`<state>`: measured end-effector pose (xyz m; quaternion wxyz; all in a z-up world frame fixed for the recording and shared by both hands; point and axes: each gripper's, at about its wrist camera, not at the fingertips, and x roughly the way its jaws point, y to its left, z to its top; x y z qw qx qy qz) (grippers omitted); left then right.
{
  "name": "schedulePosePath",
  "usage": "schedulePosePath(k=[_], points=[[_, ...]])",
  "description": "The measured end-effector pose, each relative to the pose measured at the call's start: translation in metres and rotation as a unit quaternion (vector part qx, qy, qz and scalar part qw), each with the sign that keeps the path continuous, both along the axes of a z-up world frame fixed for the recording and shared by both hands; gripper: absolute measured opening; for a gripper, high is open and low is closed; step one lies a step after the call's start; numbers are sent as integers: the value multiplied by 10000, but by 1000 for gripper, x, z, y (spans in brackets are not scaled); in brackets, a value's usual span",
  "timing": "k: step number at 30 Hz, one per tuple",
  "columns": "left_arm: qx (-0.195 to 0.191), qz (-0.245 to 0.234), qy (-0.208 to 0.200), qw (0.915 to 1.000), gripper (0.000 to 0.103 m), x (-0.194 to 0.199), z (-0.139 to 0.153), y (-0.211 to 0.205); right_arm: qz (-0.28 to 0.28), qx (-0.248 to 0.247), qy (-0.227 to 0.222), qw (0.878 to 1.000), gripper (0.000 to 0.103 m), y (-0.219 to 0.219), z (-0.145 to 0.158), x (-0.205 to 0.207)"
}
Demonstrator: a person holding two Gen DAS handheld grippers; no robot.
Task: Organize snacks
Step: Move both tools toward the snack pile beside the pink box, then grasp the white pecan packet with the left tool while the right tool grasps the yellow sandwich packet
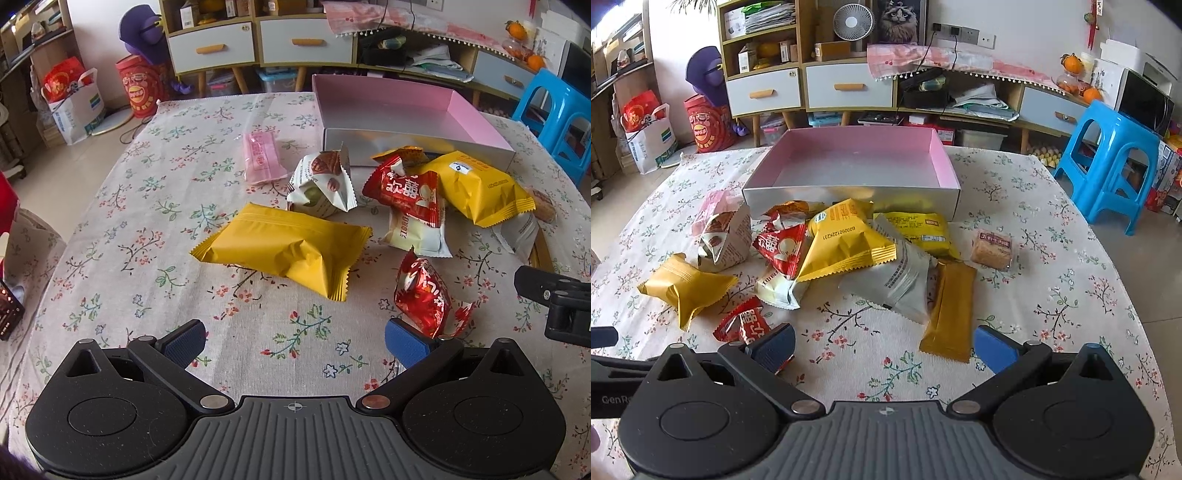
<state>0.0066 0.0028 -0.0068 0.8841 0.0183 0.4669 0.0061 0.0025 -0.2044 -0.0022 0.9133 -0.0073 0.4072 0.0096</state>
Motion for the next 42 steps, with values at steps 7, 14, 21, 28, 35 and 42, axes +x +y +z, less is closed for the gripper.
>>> schedulePosePath(k=[7,14,21,28,35,42], points=[[-5,-9,36,10000,103,1,-1,0,5,21,69,10000,94,1,0,0],[-5,-59,22,10000,103,1,-1,0,104,21,79,9999,94,3,3,0],[1,-118,-6,9999,103,0,-1,0,141,159,81,9997,94,1,5,-1],[-5,-215,-50,9998,103,2,0,0,238,248,204,9992,94,2,4,1],[-324,-508,145,9981,103,8,2,4,148,198,317,9992,93,-3,2,11],[-604,-714,164,9955,103,27,16,13,119,317,427,9985,89,-12,3,25]])
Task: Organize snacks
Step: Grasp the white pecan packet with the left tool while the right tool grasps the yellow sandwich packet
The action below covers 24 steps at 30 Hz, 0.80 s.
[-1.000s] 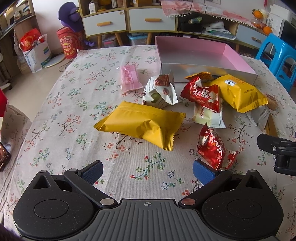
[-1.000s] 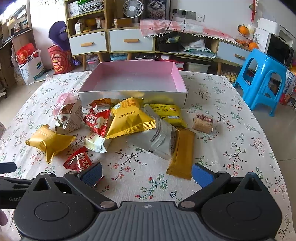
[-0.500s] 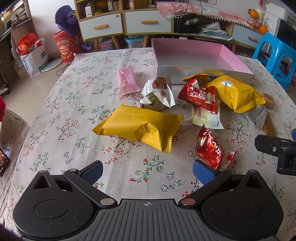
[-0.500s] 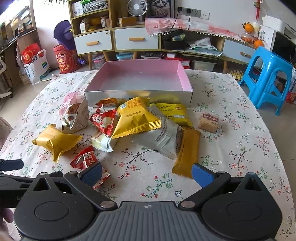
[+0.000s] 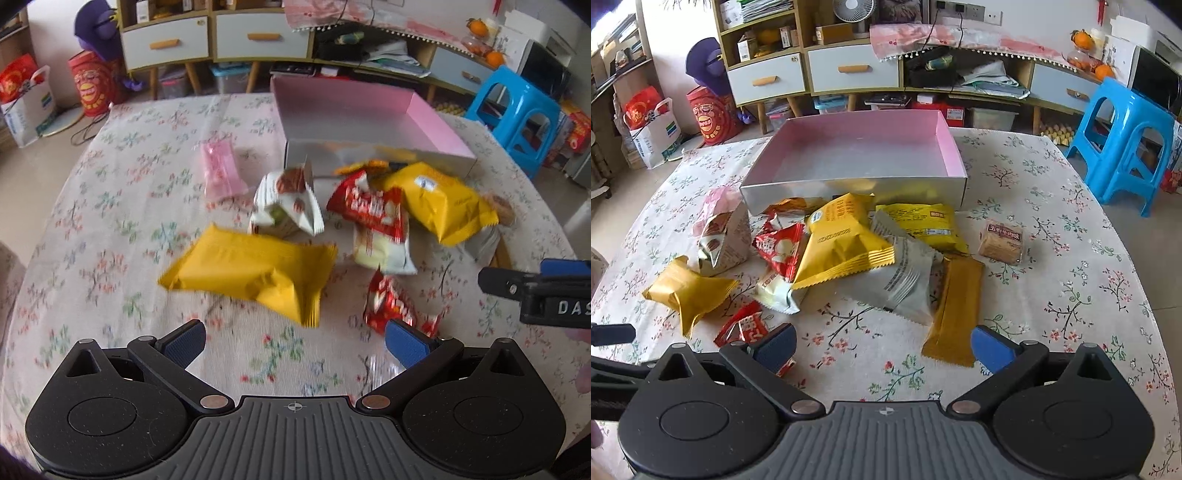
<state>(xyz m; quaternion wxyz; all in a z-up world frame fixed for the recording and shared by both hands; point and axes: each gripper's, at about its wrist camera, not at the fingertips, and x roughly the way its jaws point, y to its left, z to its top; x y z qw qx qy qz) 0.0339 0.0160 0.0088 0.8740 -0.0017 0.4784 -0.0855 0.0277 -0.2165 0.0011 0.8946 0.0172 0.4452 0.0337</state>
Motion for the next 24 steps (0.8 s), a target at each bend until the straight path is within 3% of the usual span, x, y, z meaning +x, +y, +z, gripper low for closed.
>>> schedulePosePath(k=[8,12,18,20,24], points=[[-330,231,82,9992,103,46,13,23,121,527,90,9985,84,-8,20,31],[-742,470,167,9960,101,72,8,41,137,694,138,9974,82,-10,26,56],[-1451,229,203,9889,94,94,-18,50,214,1208,169,9923,73,-17,6,78],[-1546,141,180,9877,92,97,-24,49,254,1293,349,9907,69,-18,-6,83],[-1611,-17,34,9869,83,104,-27,47,476,1248,184,9909,69,-17,-6,85]])
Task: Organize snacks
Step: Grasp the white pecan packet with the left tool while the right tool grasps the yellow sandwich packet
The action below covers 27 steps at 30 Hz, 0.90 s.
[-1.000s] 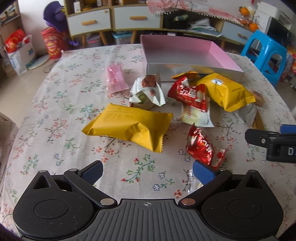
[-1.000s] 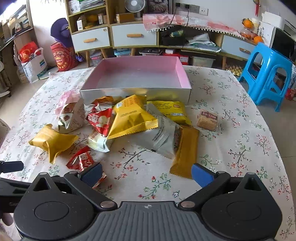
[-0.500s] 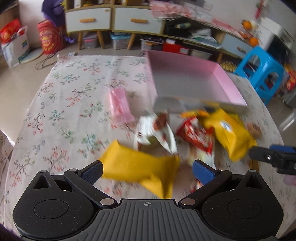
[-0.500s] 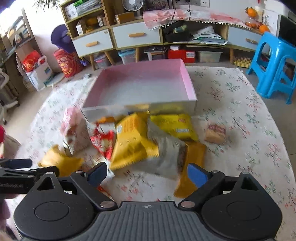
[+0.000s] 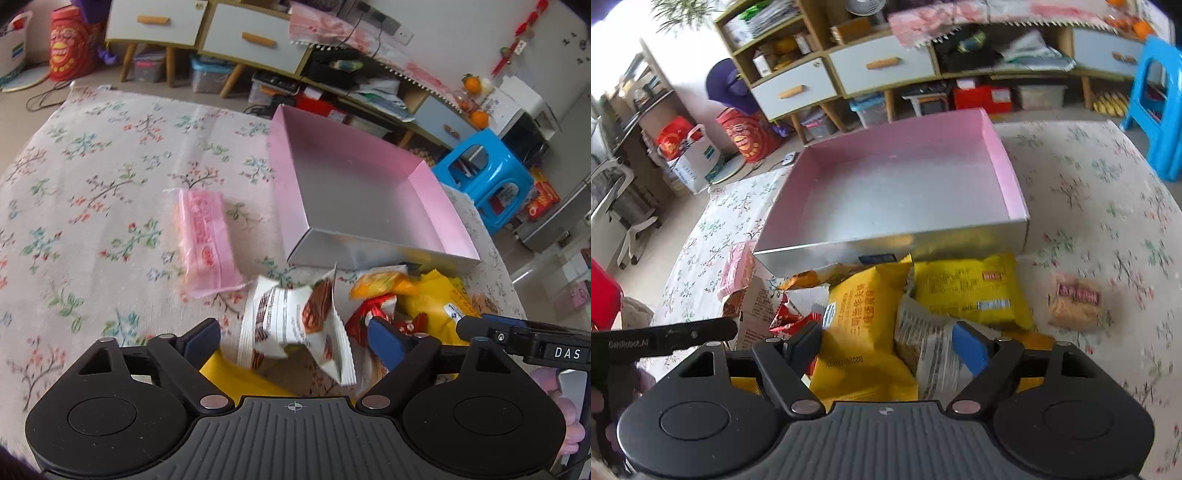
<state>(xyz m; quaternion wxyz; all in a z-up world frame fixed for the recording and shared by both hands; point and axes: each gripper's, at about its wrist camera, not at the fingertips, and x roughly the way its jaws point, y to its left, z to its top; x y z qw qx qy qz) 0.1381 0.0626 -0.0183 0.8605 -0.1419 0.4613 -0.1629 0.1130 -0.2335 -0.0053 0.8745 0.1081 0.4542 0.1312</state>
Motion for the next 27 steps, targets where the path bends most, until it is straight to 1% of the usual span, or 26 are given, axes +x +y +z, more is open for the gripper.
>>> schedulePosePath(k=[4,6,11,12,13,14,17,19,22,25,26,27], points=[[17,-36,29,10000,76,5,-7,-1,160,-161,-143,9996,61,7,-1,3],[83,-82,8,9999,75,4,-9,-3,268,-301,-219,9989,60,12,-1,4],[100,-219,-85,9997,71,2,-12,-6,516,-622,-404,9959,58,21,-3,2],[97,-240,-101,9996,71,2,-12,-7,583,-656,-466,9950,54,22,-2,1],[94,-261,-112,9996,70,1,-13,-8,648,-642,-488,9946,46,23,-2,0],[89,-283,-123,9995,69,1,-13,-8,698,-622,-477,9945,41,25,-2,0],[150,-319,-177,9992,67,-2,-14,-12,781,-777,-540,9924,39,30,-4,-3],[218,-352,-233,9989,64,-3,-12,-14,837,-868,-531,9913,33,33,-6,-3],[292,-385,-308,9984,62,-4,-11,-17,827,-983,-553,9902,31,36,-8,-4],[364,-386,-359,9979,58,-5,-9,-18,814,-990,-576,9901,29,35,-7,-3],[396,-375,-375,9978,55,-5,-8,-18,805,-983,-578,9902,29,35,-6,-3],[431,-356,-403,9976,47,-6,-6,-18,798,-974,-581,9903,28,35,-6,-3]])
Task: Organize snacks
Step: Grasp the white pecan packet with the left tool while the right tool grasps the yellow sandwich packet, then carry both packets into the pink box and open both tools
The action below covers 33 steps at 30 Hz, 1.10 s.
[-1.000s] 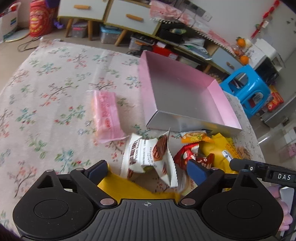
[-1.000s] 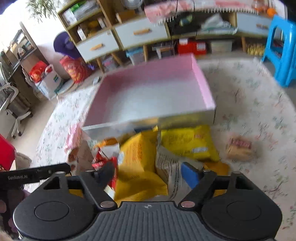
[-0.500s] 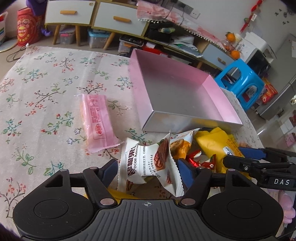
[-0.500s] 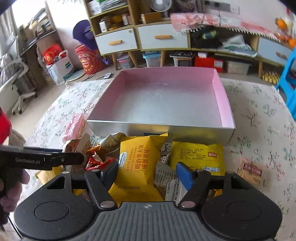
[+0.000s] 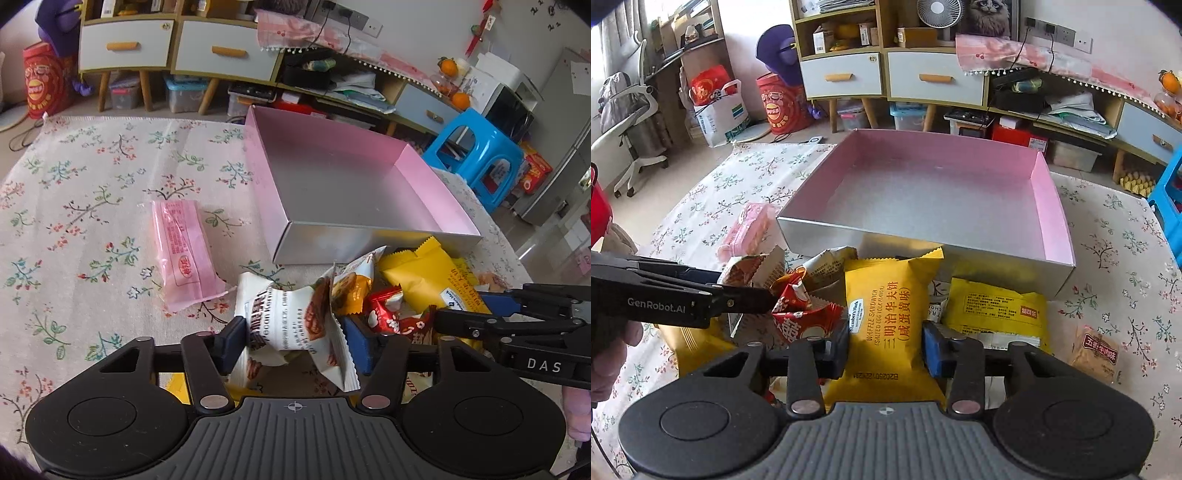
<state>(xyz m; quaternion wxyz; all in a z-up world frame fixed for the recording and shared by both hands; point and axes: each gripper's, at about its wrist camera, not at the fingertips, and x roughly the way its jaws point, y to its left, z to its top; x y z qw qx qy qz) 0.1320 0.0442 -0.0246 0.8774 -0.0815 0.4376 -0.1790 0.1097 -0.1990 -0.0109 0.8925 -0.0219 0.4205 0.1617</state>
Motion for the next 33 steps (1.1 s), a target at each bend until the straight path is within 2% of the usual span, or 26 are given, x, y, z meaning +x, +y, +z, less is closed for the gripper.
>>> schedulePosePath(k=[8,13,23,27,33], points=[[86,231,-52,9997,41,-1,4,4,-73,209,1,9998,25,-6,7,-3],[-15,435,-119,9990,40,-1,11,12,-131,388,-8,9992,24,-11,12,-3],[-27,428,-425,9982,40,-8,36,11,-350,882,-204,9953,23,-34,35,2],[0,493,-496,9976,40,-2,45,5,-503,1095,-391,9919,23,-50,42,13],[75,493,-765,9958,40,23,64,-20,-857,1508,-405,9840,23,-77,32,38]])
